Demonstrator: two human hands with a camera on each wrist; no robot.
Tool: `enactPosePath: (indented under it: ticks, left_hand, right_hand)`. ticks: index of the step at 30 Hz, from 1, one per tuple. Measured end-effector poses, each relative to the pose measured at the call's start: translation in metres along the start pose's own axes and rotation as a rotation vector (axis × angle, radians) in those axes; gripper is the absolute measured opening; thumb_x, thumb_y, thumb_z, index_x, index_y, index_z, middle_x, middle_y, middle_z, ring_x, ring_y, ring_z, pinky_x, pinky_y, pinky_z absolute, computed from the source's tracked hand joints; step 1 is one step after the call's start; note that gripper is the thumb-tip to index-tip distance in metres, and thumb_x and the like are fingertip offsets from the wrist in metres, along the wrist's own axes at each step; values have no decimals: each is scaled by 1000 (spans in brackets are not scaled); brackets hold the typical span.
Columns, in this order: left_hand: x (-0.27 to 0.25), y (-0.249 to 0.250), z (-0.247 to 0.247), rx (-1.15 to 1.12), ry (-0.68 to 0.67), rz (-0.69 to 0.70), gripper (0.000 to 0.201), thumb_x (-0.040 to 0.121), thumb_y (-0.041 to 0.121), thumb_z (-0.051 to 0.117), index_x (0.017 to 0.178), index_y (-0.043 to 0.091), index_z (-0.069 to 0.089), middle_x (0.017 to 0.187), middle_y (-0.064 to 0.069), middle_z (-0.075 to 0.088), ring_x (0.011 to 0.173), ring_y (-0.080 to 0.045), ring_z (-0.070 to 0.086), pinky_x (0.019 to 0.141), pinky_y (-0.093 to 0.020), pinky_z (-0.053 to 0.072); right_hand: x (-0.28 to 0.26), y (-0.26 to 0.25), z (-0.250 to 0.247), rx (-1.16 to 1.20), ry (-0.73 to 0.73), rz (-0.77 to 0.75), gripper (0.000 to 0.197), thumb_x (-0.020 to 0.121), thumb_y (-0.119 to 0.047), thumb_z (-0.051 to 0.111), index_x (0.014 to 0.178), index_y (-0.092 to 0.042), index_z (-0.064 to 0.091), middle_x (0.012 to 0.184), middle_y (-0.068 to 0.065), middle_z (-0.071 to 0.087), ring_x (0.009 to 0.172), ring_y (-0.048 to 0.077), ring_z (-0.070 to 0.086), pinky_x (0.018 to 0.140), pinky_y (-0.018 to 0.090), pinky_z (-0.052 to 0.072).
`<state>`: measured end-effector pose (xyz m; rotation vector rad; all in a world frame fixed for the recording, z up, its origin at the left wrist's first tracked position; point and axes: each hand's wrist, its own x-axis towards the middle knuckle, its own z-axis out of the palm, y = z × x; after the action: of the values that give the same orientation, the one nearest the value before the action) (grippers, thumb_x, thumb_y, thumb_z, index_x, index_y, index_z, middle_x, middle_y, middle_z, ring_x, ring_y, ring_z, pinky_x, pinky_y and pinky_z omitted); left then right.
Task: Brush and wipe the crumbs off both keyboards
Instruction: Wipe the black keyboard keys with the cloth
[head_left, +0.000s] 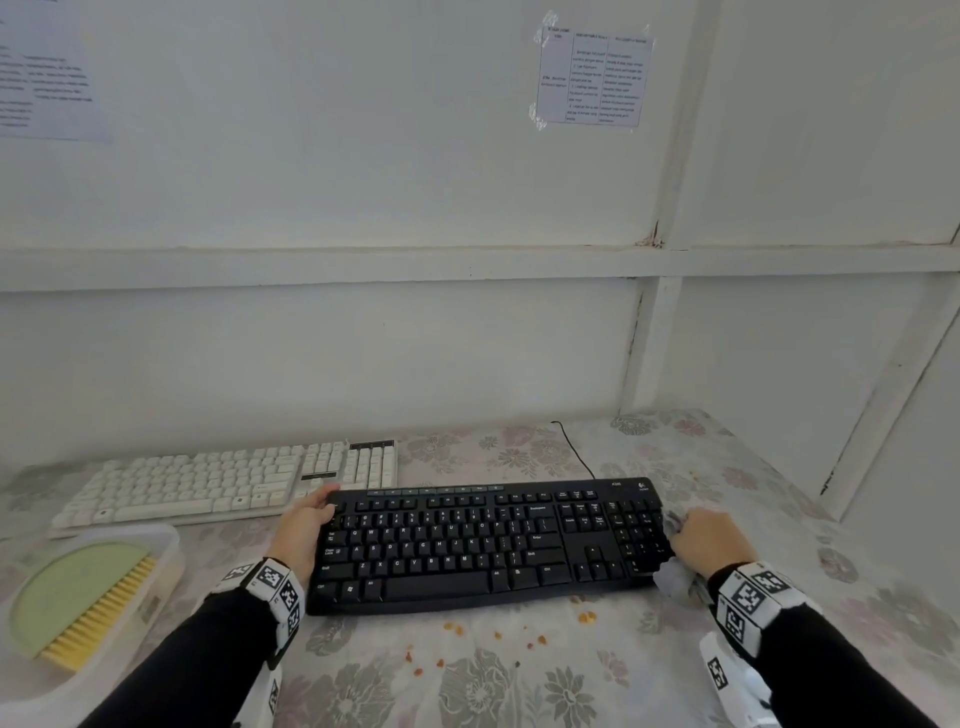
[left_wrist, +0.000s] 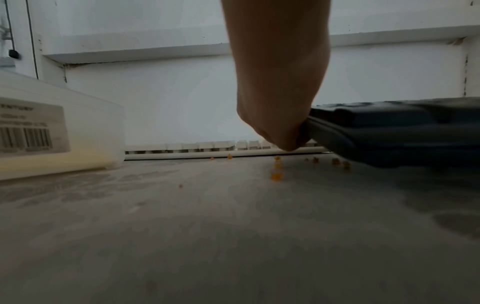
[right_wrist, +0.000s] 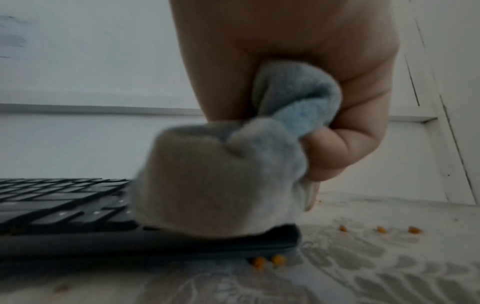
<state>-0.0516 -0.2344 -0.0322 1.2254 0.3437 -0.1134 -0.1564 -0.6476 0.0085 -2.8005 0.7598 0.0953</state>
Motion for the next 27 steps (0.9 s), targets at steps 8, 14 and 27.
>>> enactPosePath:
  ticks: [8,14,27]
  left_hand:
    - [1,-2,1,-21,27,11,29,98,4,34,109,15,57,89,-10,60,74,-21,55,63,-35,43]
    - [8,-3,-2,-7,80,11,34,98,0,34,107,17,62,93,-13,62,74,-22,57,61,-36,46]
    - [18,-9,-7,23,101,37,36,99,1,35,102,21,66,103,-16,63,79,-25,59,69,-38,50]
  right_hand:
    - [3,-1,-27,-43,-68,-16,23,94,-21,44,73,-13,49,71,-3,50,68,11,50,54,15,35]
    - [16,-41,-20,175,143,-352,21,89,-3,50,89,-20,62,77,-8,48,63,4,44,55,13,35]
    - [43,-21,-8,8,142,-89,27,90,-6,39,86,-16,63,90,7,63,75,20,61,63,25,44]
